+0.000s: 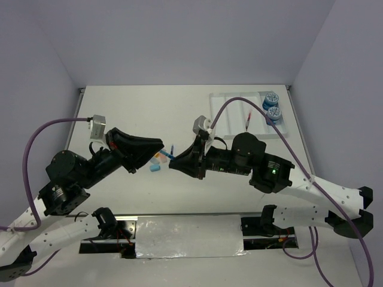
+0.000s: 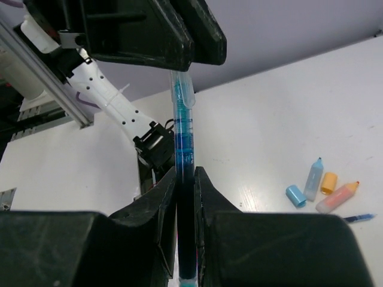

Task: Sort the stationery into containers
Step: Close the pen cap on the pen, then place the pen in the storage box, then pick up the pen cap from the center of the board.

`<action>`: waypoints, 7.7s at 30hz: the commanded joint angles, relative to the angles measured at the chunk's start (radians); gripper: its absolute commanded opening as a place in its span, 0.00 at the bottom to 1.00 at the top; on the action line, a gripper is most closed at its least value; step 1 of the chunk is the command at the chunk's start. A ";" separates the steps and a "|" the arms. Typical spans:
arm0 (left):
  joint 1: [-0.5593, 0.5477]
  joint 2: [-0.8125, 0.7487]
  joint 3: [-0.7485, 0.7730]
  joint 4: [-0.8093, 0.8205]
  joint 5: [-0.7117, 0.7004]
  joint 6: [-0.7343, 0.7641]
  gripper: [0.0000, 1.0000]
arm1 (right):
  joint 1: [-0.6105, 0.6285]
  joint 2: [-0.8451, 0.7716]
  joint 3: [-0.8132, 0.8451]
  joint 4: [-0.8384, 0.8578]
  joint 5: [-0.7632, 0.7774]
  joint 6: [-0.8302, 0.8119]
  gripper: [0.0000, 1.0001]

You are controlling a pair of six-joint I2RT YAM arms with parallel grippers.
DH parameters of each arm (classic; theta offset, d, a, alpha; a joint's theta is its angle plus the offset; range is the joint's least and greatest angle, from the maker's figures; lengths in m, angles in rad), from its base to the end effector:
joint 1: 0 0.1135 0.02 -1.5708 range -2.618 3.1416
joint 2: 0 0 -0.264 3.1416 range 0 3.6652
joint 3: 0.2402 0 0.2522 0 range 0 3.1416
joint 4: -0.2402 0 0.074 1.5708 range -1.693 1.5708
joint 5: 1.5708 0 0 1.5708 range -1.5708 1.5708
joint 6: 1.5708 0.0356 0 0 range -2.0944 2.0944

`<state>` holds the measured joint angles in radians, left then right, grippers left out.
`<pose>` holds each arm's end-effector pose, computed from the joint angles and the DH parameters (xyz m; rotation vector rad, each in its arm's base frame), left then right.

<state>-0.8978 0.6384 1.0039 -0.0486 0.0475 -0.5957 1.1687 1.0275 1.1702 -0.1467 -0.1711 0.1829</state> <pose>0.0731 -0.0944 0.4485 0.2503 1.3459 -1.3068 0.0831 0.2108 0.4333 -0.9319 1.4283 1.1724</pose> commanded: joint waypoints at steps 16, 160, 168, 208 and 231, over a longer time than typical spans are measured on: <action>-0.003 0.129 0.333 -0.247 -0.043 0.197 0.91 | -0.017 -0.072 -0.047 0.387 0.002 0.061 0.00; -0.015 0.069 -0.060 -0.840 -0.871 -0.135 0.99 | -0.366 0.985 0.434 -0.494 0.611 0.213 0.38; -0.016 0.084 -0.050 -0.850 -0.871 -0.133 0.99 | -0.391 1.123 0.559 -0.576 0.668 0.204 0.42; -0.015 0.040 -0.064 -0.809 -0.838 -0.101 0.99 | -0.463 1.238 0.645 -0.557 0.463 0.179 0.42; -0.015 0.058 -0.077 -0.768 -0.790 -0.066 0.99 | -0.463 1.249 0.597 -0.534 0.358 0.231 0.11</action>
<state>-0.9169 0.6815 0.9413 -0.8726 -0.7700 -0.7013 0.7048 2.2719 1.8133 -0.6868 0.2440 0.3923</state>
